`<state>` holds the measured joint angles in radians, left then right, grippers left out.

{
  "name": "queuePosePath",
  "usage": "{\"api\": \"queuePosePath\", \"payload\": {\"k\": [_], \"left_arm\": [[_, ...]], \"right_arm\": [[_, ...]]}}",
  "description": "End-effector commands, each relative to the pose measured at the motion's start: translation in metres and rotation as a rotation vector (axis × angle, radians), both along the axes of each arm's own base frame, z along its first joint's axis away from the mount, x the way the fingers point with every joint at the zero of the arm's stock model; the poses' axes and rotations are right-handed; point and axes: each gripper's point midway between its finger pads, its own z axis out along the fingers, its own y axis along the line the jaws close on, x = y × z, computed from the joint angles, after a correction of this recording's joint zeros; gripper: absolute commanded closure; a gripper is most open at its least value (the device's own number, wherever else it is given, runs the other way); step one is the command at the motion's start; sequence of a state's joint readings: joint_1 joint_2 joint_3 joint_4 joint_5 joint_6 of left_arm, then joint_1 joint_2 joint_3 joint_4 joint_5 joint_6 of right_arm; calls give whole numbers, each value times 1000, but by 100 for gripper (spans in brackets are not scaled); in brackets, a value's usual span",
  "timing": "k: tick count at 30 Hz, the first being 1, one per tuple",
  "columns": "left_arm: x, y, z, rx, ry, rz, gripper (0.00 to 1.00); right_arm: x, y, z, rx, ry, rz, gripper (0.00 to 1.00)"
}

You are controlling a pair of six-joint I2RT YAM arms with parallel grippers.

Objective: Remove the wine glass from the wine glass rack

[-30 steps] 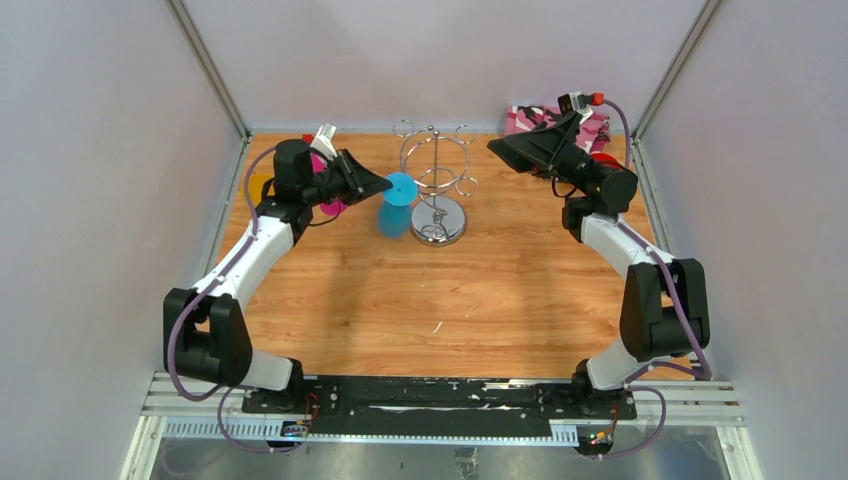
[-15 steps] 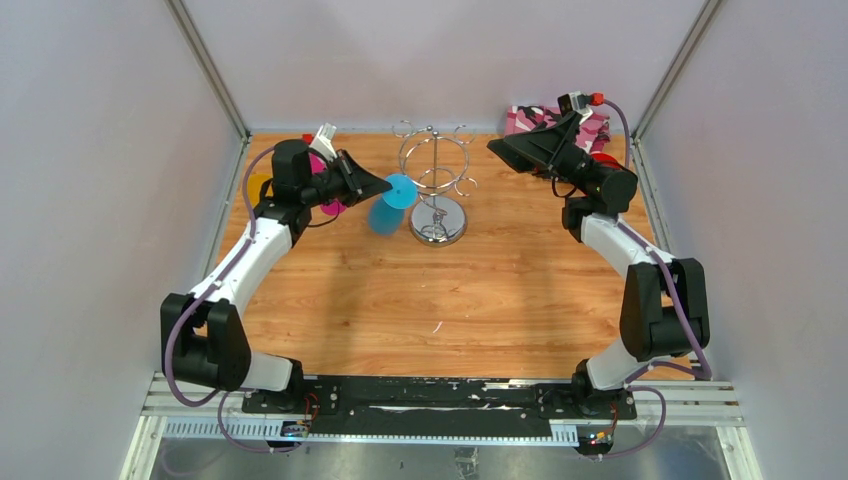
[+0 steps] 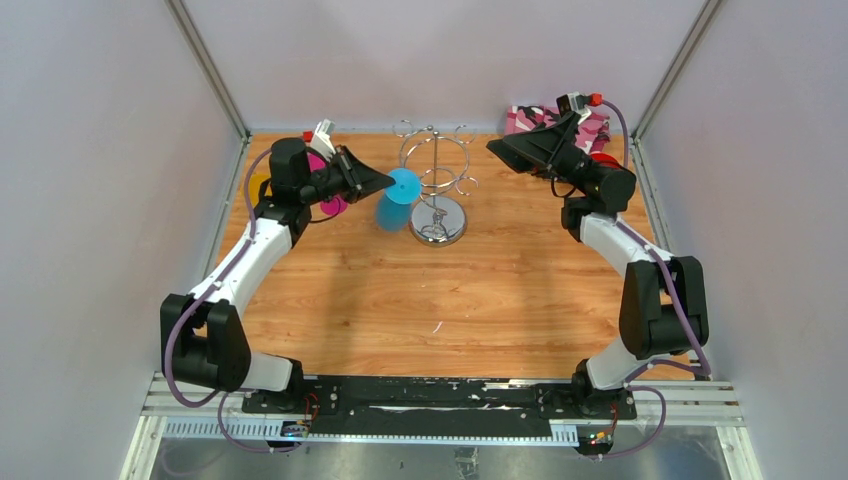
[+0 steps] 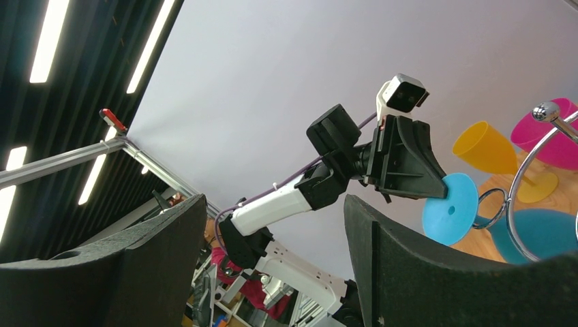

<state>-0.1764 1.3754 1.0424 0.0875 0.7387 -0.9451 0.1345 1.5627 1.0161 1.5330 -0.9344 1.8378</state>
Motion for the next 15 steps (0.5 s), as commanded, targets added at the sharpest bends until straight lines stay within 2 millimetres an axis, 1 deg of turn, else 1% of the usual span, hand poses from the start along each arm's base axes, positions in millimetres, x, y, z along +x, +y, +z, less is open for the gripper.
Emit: {"api": "queuePosePath", "payload": {"k": [1,7,15], "left_arm": [[-13,-7,10,-51,-7,-57,100],[-21,-6,9,-58,2,-53,100],[-15,8,3,-31,0,3,100]], "right_arm": [[-4,-5,2,4,-50,-7,22],[-2,-4,0,5,-38,-6,22],[-4,-4,1,5,-42,-4,22]]}}
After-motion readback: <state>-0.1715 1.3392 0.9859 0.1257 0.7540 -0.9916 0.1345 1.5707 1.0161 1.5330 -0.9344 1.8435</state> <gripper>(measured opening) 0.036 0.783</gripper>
